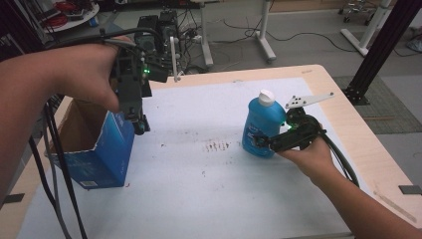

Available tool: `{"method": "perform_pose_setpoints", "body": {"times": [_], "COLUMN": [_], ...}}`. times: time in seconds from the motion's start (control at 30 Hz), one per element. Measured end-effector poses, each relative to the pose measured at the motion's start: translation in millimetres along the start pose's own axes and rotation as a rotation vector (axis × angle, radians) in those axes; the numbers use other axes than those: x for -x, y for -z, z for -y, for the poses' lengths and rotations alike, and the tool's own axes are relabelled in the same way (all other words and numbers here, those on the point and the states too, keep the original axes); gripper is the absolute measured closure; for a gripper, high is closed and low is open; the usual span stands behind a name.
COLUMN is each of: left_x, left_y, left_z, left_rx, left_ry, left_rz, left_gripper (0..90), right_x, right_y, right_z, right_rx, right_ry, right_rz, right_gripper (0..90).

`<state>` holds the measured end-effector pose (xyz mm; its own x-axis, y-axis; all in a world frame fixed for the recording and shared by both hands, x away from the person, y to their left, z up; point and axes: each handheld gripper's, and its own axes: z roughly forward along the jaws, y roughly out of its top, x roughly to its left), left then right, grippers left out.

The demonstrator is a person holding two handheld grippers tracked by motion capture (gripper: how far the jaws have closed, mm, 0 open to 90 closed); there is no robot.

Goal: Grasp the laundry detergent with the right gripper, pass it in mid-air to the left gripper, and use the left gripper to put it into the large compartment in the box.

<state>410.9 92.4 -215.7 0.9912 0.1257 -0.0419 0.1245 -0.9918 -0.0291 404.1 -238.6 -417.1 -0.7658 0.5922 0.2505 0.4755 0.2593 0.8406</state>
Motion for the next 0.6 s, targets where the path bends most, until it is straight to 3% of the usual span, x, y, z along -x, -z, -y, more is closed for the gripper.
{"method": "perform_pose_setpoints", "body": {"times": [0.27, 0.37, 0.6], "left_x": [-0.6, -0.9, -0.9], "left_y": [-0.4, -0.5, -0.7], "left_z": [0.8, 1.1, 1.7], "left_rx": [-0.001, -0.002, 0.000], "left_ry": [0.000, 0.000, 0.002], "left_rz": [0.001, 0.002, 0.003], "left_gripper": [1.9, 1.9, 1.9], "right_x": [-2.5, -3.4, -4.4], "right_y": [-5.2, -5.9, -5.9], "right_z": [0.6, 0.7, 0.6], "right_rx": [-0.001, 0.007, 0.010], "right_ry": [0.019, 0.026, 0.038], "right_rz": [0.006, 0.004, 0.011], "right_gripper": [5.2, 12.9, 15.6]}}
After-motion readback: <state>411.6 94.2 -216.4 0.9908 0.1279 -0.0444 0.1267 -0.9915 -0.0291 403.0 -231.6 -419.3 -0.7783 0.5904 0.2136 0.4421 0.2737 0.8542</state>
